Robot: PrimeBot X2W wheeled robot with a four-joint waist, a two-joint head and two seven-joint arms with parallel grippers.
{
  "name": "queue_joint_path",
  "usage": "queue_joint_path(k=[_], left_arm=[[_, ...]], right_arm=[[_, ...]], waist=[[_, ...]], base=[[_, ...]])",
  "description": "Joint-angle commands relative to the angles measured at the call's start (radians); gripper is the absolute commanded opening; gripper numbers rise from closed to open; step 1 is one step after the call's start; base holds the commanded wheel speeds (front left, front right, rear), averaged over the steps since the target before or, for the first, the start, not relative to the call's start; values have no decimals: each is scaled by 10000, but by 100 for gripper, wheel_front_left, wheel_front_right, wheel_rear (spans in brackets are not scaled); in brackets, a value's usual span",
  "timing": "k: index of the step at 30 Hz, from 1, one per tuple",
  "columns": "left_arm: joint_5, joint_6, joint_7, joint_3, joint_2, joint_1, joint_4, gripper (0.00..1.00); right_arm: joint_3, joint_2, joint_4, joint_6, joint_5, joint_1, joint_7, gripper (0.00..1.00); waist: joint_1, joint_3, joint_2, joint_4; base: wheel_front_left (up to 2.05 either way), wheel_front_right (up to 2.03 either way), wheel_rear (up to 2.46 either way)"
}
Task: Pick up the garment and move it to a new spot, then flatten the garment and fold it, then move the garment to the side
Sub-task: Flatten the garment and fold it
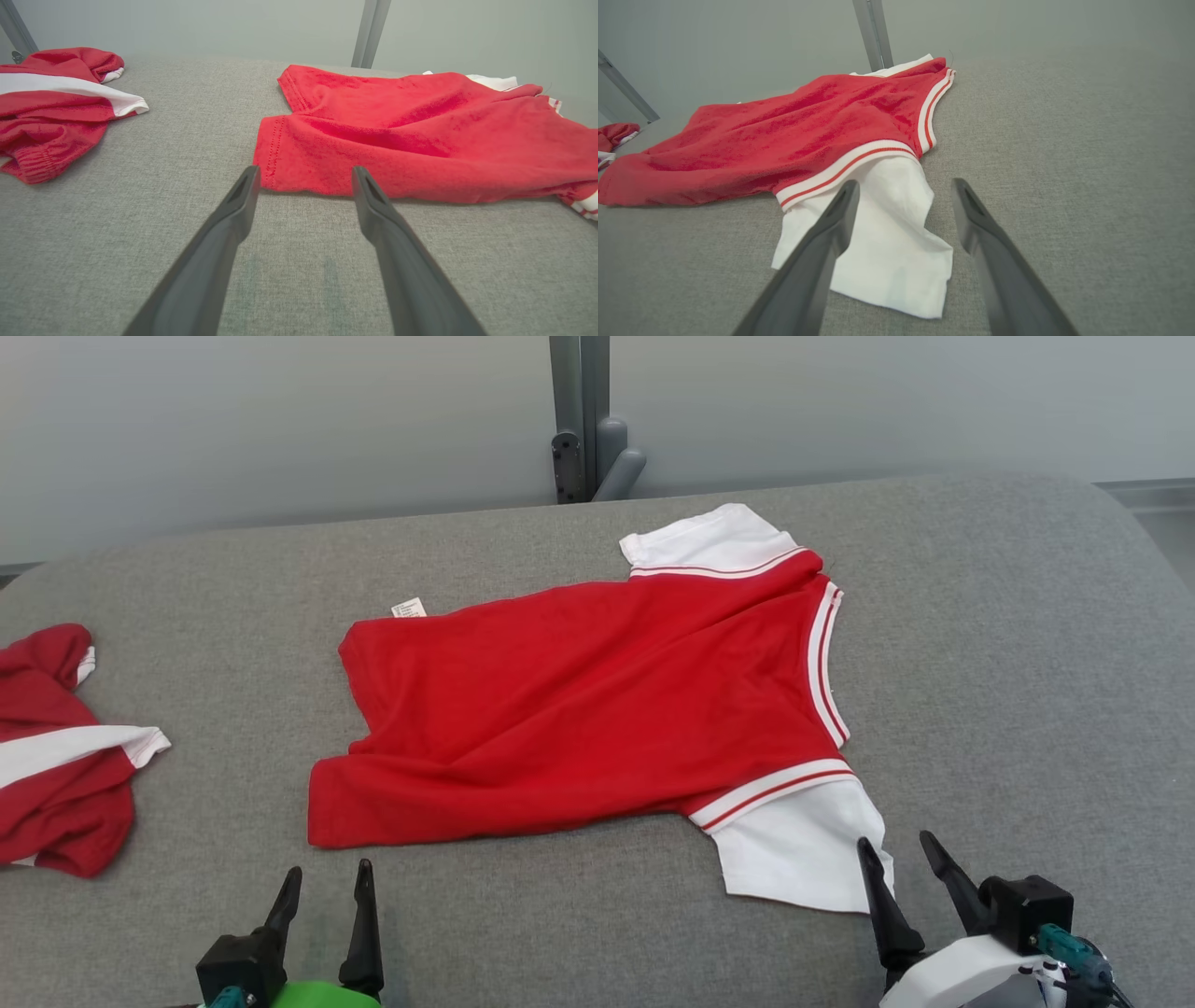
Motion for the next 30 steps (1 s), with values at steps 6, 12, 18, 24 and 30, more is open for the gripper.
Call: queue_joint_path(k=[6, 12, 18, 24, 30], left_arm=[[-157, 63, 0, -76, 20, -212, 119, 100], [-54, 38, 0, -74, 21, -395, 160, 100], [-29, 14, 0, -61, 21, -493, 185, 100], [-74, -2, 0, 39, 21, -507, 234, 100], [-202, -46, 0, 184, 21, -686, 394, 100]], right_arm=[[30, -19, 1037, -13, 114, 70, -30, 100], [53, -7, 1853, -13, 122, -329, -30, 100], [518, -57, 2520, -8, 345, -531, 0, 0], [489, -332, 2409, -22, 596, -669, -3, 0], [-161, -766, 1412, -14, 438, -179, -17, 0]], waist=[[0, 466, 68, 81], [0, 649, 68, 170], [0, 743, 68, 209], [0, 776, 68, 98], [0, 932, 68, -123]], base=[[0, 0, 0], [0, 0, 0], [0, 0, 0], [0, 0, 0], [0, 0, 0]])
